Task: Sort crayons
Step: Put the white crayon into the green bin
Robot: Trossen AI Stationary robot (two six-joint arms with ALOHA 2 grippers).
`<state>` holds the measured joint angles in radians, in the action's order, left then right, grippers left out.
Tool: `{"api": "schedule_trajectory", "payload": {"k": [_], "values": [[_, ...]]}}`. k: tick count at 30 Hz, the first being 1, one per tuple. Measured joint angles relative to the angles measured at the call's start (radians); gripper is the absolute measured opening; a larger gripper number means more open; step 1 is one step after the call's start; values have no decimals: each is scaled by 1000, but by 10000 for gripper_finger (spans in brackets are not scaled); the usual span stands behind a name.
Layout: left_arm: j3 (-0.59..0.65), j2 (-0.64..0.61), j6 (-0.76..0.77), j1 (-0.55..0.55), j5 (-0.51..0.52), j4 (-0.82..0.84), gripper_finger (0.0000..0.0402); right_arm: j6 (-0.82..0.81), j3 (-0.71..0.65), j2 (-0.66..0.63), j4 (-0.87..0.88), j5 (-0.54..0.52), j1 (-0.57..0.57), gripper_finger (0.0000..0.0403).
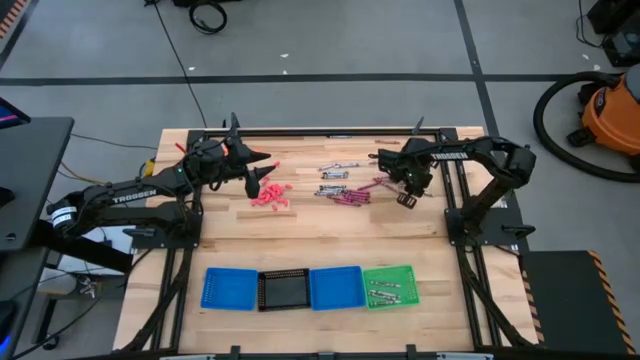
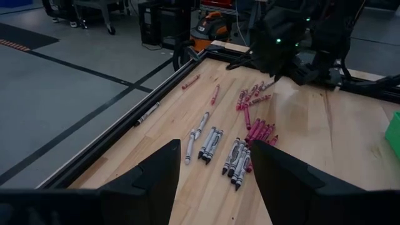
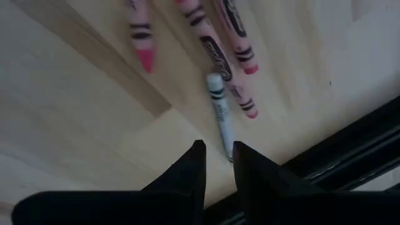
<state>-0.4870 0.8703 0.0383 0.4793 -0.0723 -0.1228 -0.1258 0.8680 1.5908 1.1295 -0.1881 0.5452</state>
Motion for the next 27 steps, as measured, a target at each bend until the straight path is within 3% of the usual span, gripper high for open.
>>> {"api": "schedule_trajectory", "payload": {"k": [18,27], "values": [[0,0,0,0,0,1,205,146,4,203,-2,38,47,85],[0,0,0,0,0,1,205,184,2,210,7,59,31,32]]}}
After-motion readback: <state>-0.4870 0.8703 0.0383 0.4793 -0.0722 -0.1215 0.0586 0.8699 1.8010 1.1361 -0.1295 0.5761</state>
